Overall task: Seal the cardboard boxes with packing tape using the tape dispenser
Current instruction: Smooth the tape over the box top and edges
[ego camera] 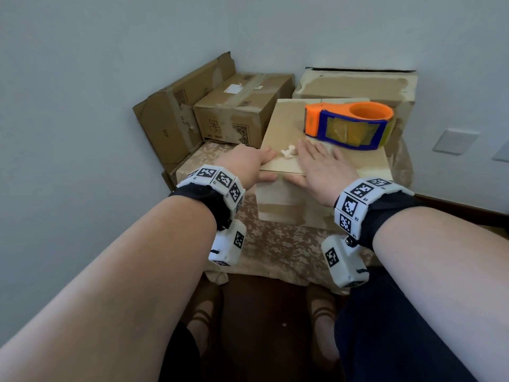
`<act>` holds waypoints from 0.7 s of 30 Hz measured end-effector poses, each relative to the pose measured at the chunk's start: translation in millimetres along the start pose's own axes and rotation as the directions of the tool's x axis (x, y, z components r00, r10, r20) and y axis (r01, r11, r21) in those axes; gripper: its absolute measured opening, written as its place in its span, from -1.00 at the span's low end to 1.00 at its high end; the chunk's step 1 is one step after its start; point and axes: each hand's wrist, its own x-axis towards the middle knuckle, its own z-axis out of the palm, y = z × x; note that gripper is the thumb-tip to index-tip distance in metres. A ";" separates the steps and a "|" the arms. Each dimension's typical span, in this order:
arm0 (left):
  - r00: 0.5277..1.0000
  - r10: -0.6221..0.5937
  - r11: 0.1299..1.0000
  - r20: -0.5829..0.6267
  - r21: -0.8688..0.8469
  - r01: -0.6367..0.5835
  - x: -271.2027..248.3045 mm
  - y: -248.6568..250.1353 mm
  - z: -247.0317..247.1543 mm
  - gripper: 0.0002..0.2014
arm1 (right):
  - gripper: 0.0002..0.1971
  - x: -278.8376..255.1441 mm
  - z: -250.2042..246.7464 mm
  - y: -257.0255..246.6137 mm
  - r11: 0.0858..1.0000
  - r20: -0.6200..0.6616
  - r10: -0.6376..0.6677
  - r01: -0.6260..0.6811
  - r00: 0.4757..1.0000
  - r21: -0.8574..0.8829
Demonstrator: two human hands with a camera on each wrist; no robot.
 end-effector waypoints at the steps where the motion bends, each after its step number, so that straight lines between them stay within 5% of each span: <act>1: 1.000 -0.013 0.999 0.025 0.053 0.012 1.3 2.8 -3.9 -0.30 | -0.21 -2.4 -0.7 3.9 1.000 -0.002 0.001 -0.001 1.000 -0.009; 11: 0.992 -0.115 0.965 0.045 0.243 0.100 8.1 12.8 -7.7 -0.37 | -0.29 -24.9 -6.2 36.1 0.999 0.054 0.038 -0.037 0.998 -0.013; 21: 0.958 -0.277 0.940 0.075 0.227 0.255 7.4 30.8 -16.1 -0.44 | -0.30 -44.1 -8.9 60.2 0.997 0.067 0.057 -0.053 0.996 -0.057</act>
